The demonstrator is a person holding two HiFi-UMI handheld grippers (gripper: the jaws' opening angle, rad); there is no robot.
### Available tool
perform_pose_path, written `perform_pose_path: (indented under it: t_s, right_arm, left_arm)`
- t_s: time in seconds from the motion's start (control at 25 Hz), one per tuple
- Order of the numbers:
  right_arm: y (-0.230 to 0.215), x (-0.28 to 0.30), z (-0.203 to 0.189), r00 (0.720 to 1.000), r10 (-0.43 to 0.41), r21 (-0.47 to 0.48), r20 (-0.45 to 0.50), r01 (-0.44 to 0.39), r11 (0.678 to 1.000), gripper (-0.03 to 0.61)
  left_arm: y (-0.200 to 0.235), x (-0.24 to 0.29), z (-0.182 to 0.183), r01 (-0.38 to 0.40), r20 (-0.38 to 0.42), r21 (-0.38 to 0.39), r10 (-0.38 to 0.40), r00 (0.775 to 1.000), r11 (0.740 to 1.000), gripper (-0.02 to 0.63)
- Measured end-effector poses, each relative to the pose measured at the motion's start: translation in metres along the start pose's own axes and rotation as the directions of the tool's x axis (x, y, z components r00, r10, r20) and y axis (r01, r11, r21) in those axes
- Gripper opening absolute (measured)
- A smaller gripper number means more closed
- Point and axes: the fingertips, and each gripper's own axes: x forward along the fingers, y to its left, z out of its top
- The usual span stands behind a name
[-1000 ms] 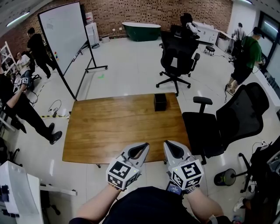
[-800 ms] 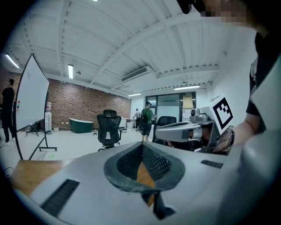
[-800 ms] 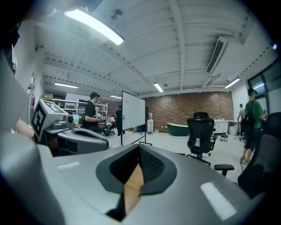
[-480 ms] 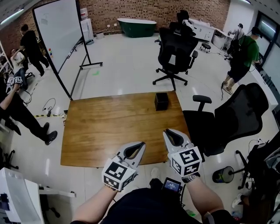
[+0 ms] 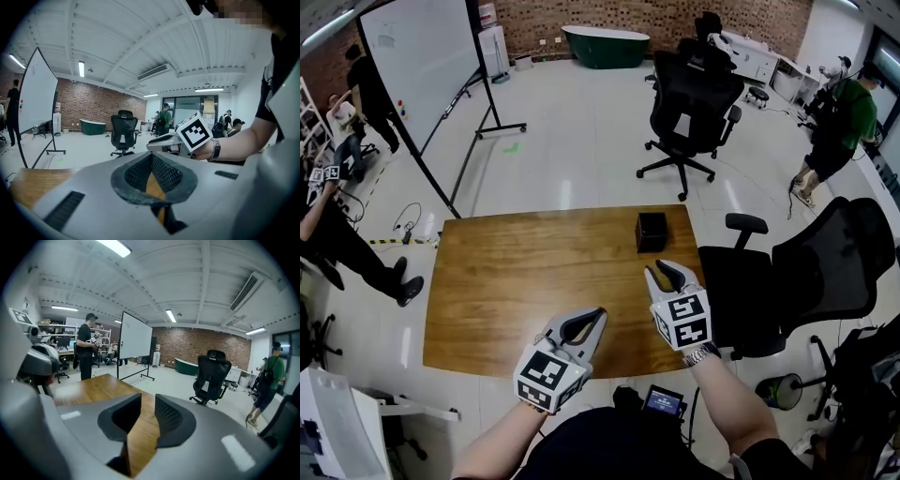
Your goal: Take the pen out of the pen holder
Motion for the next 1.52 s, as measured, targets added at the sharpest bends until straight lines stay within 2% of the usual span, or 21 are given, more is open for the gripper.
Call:
perform_pose_path:
  t_s: [0.4,0.72,0.84,1.0,1.12,1.52]
  right_arm:
    - [-0.078,0.132,-0.042,0.991,-0.002,-0.057,-0.134,-0.005,0.998,0.112]
    - [-0.099,0.193,-0.076,0.973,-0.018,-0.077,-0.231,0.0,0.997,0.115]
    - [-0.103,0.202,-0.084,0.966,-0.019,-0.075,-0.256,0.0,0.997,0.11]
    - [-0.106,0.21,-0.091,0.961,-0.023,-0.074,-0.277,0.002,0.997,0.062]
    - [-0.108,0.21,-0.092,0.958,-0.034,-0.076,-0.285,0.013,0.997,0.037]
    - [-0.108,0.167,-0.058,0.977,-0.105,-0.082,-0.184,0.091,0.992,0.038]
  left_arm:
    - [0.033,0.107,-0.007,-0.005,-0.086,-0.042,0.001,0.996,0.999,0.005]
    - [0.059,0.135,-0.02,-0.033,-0.13,-0.072,0.023,0.991,0.997,0.005]
    - [0.064,0.138,-0.023,-0.043,-0.14,-0.086,0.031,0.99,0.995,0.005]
    - [0.068,0.14,-0.028,-0.057,-0.157,-0.115,0.038,0.987,0.992,0.005]
    - [0.071,0.138,-0.029,-0.053,-0.14,-0.096,0.039,0.989,0.994,0.005]
    - [0.064,0.114,-0.02,-0.033,-0.105,-0.083,0.025,0.994,0.996,0.005]
